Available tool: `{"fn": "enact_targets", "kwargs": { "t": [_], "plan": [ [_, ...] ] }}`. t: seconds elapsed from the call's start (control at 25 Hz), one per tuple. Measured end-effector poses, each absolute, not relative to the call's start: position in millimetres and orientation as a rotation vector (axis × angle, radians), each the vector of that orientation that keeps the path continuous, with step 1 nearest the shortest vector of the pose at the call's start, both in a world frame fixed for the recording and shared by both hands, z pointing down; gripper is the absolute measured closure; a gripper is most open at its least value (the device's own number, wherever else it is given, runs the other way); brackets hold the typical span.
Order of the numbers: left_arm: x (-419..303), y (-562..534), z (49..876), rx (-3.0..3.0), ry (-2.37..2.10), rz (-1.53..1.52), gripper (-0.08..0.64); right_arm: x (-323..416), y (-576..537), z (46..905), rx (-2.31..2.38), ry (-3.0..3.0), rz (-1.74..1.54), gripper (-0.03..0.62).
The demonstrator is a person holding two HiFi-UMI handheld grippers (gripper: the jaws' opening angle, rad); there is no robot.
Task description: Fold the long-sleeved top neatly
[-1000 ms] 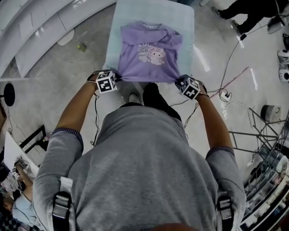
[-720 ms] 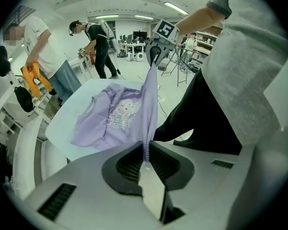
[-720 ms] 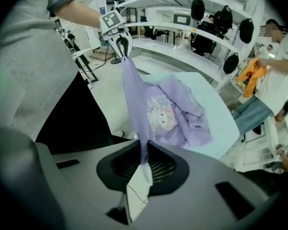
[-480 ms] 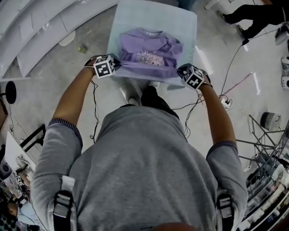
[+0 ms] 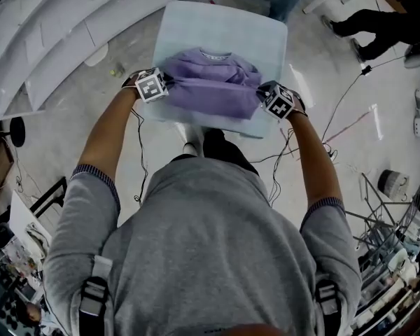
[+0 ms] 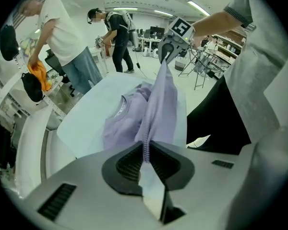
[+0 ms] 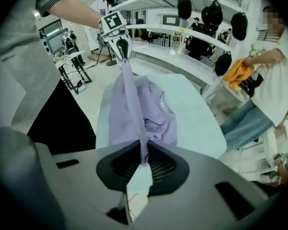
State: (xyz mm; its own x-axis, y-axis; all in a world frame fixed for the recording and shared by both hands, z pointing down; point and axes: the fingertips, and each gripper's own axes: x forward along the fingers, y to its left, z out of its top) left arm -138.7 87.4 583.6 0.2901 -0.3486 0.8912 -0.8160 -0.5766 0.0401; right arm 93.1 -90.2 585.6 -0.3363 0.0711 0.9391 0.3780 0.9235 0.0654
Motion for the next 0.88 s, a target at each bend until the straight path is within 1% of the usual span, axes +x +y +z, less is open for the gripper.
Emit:
{"fn": "enact_targets", "kwargs": {
  "t": [0.44, 0.88],
  "plan": [
    [-188, 21, 626, 1.912, -1.172, 1.201, 0.505, 46, -160, 629, -0.299, -1.886, -0.302, 0.545],
    [-217, -19, 676, 1.731, -1.3, 1.09, 0.5, 14, -194, 677, -0.262, -1.84, -0.238, 0.534]
  ]
}}
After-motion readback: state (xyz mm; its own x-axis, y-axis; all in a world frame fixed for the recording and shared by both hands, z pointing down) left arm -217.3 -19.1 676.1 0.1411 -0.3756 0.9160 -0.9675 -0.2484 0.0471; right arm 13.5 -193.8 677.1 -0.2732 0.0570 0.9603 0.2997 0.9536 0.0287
